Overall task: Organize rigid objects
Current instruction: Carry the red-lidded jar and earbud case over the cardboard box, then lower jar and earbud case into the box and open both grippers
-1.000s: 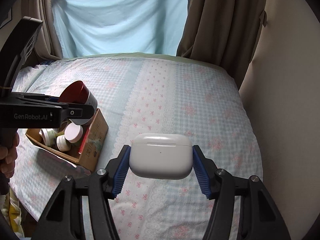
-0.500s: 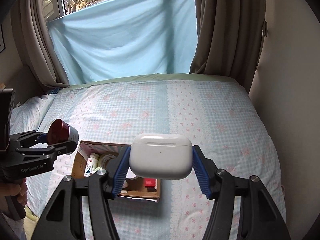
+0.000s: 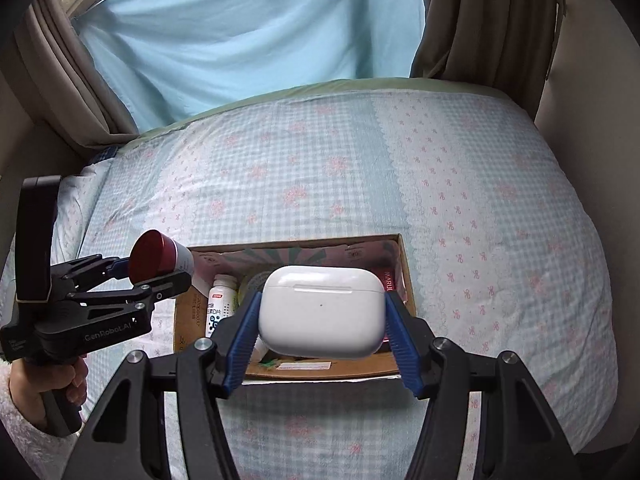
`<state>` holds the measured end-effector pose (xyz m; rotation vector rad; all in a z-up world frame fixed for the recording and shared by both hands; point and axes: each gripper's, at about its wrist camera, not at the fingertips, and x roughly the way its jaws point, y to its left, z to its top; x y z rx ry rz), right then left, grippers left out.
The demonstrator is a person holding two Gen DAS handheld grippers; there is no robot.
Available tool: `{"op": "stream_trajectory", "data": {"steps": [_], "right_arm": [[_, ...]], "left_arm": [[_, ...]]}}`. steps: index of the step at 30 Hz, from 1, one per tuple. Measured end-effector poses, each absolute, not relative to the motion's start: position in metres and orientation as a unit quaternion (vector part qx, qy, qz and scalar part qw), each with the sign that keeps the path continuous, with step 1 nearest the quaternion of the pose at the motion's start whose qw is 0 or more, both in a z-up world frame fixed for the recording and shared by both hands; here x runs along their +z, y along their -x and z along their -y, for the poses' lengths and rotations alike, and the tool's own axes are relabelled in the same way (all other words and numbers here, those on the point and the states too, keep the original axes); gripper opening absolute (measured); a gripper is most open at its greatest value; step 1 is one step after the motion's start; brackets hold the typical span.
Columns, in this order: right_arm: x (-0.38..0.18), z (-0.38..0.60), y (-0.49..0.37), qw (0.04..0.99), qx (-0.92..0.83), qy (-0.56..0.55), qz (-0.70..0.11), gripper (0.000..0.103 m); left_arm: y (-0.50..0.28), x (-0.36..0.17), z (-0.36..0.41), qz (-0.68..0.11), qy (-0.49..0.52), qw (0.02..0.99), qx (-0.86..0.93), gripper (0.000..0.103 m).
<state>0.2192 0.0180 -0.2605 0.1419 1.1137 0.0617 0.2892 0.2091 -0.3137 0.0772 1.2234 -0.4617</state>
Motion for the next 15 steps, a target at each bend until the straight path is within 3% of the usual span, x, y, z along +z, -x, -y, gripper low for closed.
{"op": "stream_trajectory", "data": {"steps": [15], "right_arm": [[-0.398,-0.019,-0.237,0.773,0.004,-0.081,-0.630,0.056]], "left_arm": [[-0.328,-0.420,-0.160,-0.621,-0.063,0.738,-0.255,0.052]]}}
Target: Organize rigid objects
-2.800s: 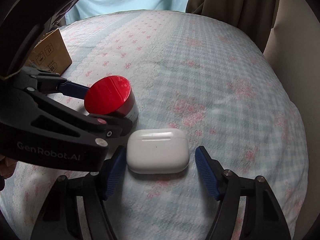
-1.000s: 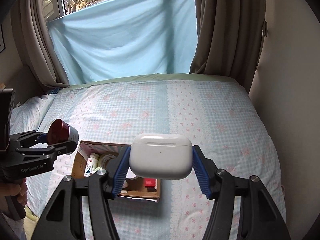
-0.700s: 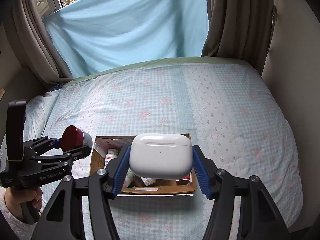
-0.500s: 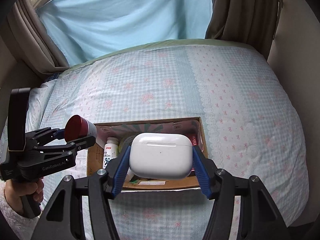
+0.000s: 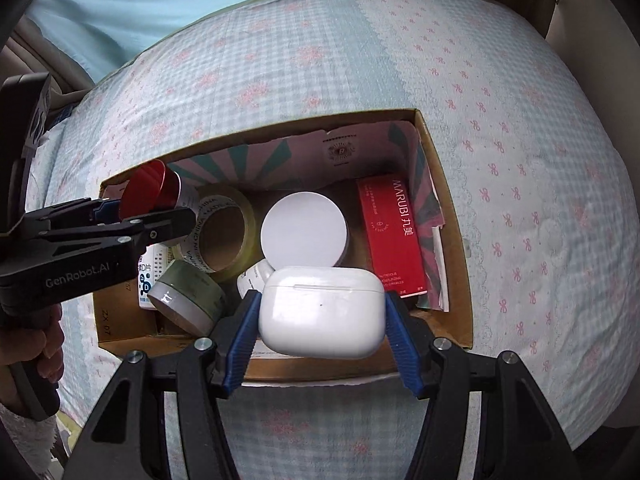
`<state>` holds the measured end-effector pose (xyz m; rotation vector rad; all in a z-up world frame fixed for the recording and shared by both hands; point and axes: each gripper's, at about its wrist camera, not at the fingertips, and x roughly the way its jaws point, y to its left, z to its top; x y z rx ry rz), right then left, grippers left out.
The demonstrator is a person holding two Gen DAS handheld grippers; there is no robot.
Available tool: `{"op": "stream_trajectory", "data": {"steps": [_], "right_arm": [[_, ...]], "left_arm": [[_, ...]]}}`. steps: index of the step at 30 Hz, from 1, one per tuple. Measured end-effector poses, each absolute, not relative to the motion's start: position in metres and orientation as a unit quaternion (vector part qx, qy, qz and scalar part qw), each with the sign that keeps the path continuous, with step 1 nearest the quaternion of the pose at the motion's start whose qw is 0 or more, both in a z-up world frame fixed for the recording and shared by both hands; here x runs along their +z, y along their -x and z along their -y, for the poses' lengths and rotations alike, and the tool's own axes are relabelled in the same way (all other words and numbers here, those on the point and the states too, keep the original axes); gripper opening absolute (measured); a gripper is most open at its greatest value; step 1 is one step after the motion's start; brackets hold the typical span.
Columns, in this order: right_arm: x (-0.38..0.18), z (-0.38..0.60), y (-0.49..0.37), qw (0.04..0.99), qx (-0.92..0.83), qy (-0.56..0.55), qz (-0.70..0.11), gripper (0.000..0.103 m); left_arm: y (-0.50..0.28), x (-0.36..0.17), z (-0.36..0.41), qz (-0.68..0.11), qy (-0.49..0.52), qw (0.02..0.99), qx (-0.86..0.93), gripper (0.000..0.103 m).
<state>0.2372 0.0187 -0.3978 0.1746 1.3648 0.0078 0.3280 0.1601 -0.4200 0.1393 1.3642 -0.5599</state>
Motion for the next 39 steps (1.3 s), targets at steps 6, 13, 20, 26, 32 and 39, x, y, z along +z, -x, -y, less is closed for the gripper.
{"op": "stream_trajectory", "data": {"steps": [6,13,20,26,32,39], "right_arm": [[-0.415,-0.025,-0.244,0.764,0.011,-0.067,-0.642,0.056],[-0.431,-0.024,-0.245,0.747,0.013,-0.063,-0.662,0.057],[-0.434,-0.030,-0.238,0.725,0.073,-0.070,-0.681,0.103],[-0.416,-0.032,-0.224,0.743,0.070,-0.058,-0.663,0.103],[-0.386,-0.022,-0.216,0.757,0.056,-0.066,-0.648,0.103],[-0.306,-0.003,-0.205,0.792,0.049,-0.066,-0.605,0.103]], "left_arm": [[-0.327,-0.435,-0.152,-0.626,-0.100,0.727,-0.262,0.052],[-0.320,-0.435,-0.140,-0.620,-0.144,0.723,-0.269,0.090],[-0.320,-0.409,-0.145,-0.595,-0.141,0.746,-0.263,0.103],[-0.317,-0.393,-0.152,-0.599,-0.143,0.749,-0.245,0.103],[-0.301,-0.346,-0.162,-0.580,-0.135,0.770,-0.229,0.103],[-0.268,-0.257,-0.170,-0.541,-0.110,0.812,-0.190,0.103]]}}
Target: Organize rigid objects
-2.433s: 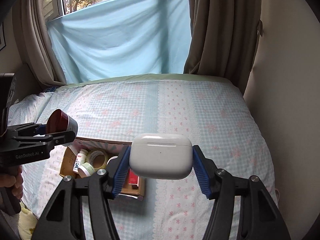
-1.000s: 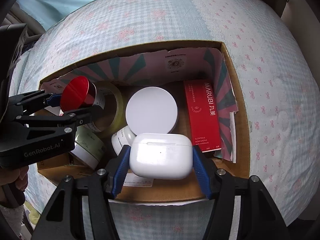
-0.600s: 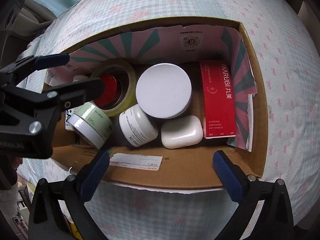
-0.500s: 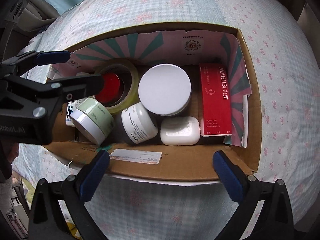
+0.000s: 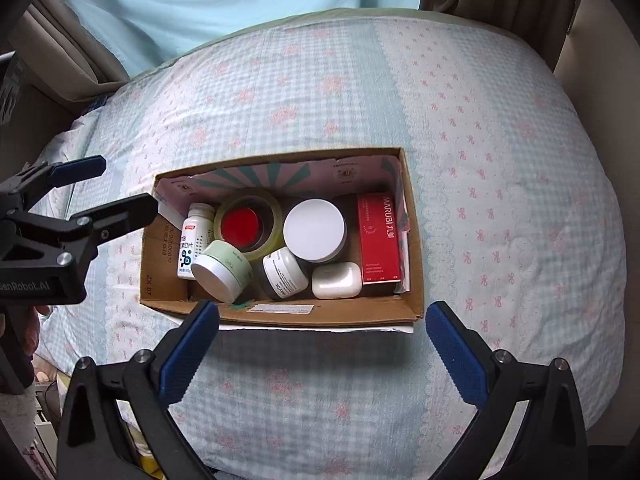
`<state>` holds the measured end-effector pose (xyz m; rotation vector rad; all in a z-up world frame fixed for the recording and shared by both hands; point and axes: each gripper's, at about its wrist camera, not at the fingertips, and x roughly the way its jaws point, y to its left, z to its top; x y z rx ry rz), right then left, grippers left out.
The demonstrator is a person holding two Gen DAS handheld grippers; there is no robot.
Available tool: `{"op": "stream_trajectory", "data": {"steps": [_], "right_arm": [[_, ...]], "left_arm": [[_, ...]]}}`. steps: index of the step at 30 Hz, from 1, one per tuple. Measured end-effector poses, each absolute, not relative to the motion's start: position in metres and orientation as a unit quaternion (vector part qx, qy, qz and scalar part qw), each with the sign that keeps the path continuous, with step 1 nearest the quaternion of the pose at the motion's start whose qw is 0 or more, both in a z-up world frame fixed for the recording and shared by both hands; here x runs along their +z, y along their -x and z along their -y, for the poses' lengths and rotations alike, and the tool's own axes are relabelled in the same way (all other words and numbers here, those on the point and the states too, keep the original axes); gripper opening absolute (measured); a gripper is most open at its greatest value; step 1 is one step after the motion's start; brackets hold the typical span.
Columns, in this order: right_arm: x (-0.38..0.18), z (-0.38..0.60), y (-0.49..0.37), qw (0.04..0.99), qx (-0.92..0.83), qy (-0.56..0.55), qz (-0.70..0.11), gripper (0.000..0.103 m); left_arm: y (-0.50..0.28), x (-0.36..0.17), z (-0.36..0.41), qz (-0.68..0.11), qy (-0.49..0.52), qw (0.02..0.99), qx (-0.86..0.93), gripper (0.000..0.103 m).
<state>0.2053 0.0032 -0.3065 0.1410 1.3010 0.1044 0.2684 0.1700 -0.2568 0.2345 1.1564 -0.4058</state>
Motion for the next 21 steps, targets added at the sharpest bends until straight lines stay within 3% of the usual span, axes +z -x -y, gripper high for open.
{"op": "stream_trajectory", "data": {"steps": [12,21], "right_arm": [[-0.094,0.050,-0.148,0.899,0.023,-0.025,-0.436,0.103],[-0.005,0.063,-0.088,0.949,0.006,0.003,-0.315,0.103]], "left_arm": [[-0.165,-0.069,-0.172,-0.378,-0.025,0.920,-0.097,0.103],[-0.090,0.002,-0.156,-0.272,0.005,0.961,-0.053,0.103]]}}
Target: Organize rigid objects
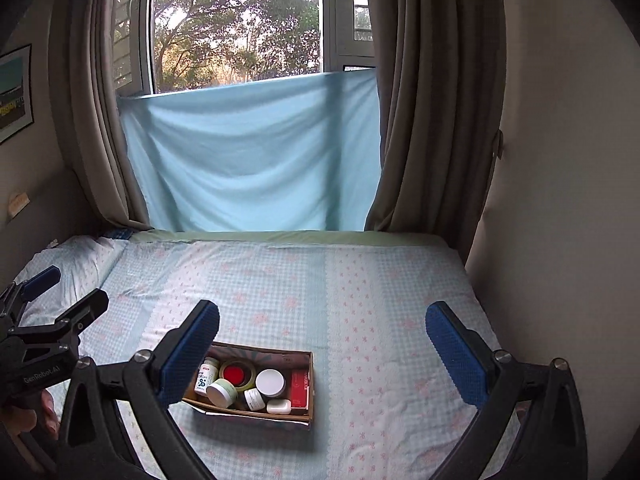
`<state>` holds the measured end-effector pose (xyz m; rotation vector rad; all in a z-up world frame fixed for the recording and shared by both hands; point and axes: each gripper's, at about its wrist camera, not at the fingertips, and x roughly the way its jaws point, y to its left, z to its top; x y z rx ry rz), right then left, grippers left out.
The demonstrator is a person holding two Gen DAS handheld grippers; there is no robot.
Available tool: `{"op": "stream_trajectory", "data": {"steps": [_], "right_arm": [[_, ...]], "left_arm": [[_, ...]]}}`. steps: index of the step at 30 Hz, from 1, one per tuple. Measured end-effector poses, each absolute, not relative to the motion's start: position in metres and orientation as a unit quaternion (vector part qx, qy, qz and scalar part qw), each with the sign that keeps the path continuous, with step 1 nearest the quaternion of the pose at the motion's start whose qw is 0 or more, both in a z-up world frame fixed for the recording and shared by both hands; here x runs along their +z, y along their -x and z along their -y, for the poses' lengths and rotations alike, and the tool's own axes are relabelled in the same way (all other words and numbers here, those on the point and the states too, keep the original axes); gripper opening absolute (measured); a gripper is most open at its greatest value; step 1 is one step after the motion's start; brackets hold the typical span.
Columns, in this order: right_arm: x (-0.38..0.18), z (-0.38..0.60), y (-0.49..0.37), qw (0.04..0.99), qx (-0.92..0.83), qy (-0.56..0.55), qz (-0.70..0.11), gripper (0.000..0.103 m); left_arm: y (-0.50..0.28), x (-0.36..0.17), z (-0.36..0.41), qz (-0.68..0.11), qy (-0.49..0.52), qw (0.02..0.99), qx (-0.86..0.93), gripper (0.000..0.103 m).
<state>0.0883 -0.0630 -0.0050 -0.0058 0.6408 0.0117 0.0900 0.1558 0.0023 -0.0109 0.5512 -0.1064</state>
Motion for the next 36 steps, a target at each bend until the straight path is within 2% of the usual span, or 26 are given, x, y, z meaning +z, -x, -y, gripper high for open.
{"op": "stream_trajectory", "data": {"steps": [11,36], "right_arm": [[-0.006,0.081,-0.063,0.952,0.001,-0.007,-0.305,0.103],[-0.005,0.090,-0.063,0.955,-0.002,-0.010,-0.296,0.103]], "left_arm": [[-0.058,0.014,-0.146,-0.262,0.025,0.963,-0.050,0.103],[-0.061,0.017,-0.130,-0.257,0.005,0.965,-0.042,0.103]]}}
